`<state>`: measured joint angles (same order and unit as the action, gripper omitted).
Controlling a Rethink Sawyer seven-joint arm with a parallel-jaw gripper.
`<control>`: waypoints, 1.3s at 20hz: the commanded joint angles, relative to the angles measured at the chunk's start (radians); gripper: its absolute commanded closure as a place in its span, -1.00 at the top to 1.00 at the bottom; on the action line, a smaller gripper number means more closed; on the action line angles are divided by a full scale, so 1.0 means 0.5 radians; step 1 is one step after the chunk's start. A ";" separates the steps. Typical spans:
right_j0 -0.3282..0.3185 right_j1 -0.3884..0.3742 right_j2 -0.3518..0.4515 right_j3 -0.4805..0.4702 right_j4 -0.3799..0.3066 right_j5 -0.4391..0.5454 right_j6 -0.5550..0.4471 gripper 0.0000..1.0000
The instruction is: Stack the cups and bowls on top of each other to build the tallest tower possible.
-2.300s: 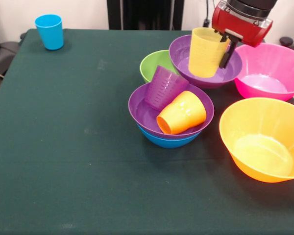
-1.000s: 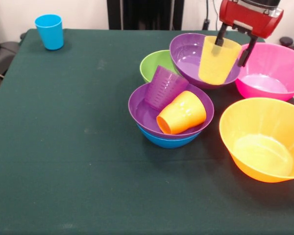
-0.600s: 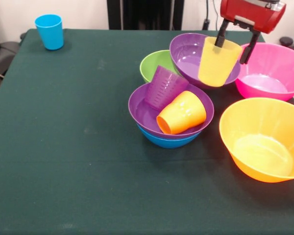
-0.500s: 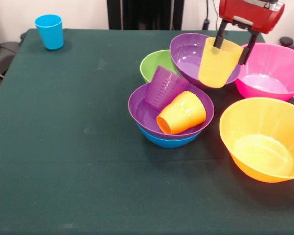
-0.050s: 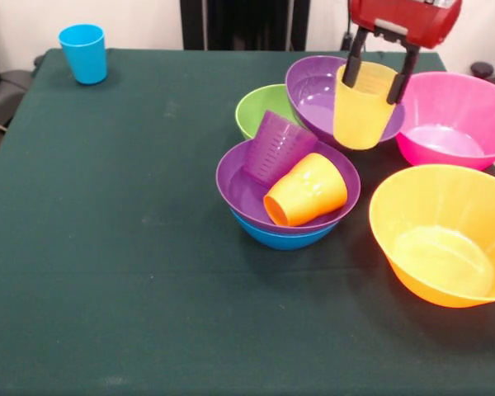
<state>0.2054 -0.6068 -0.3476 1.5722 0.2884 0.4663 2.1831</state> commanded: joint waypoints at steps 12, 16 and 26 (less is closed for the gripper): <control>-0.145 -0.298 0.325 0.302 -0.134 0.119 -0.005 1.00; -0.019 -0.249 0.203 0.198 -0.183 0.227 0.090 1.00; -0.082 -0.371 0.053 -0.023 -0.256 0.762 -0.028 1.00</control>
<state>0.2127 -0.7688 -0.3358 1.6318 0.2432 0.5653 2.1831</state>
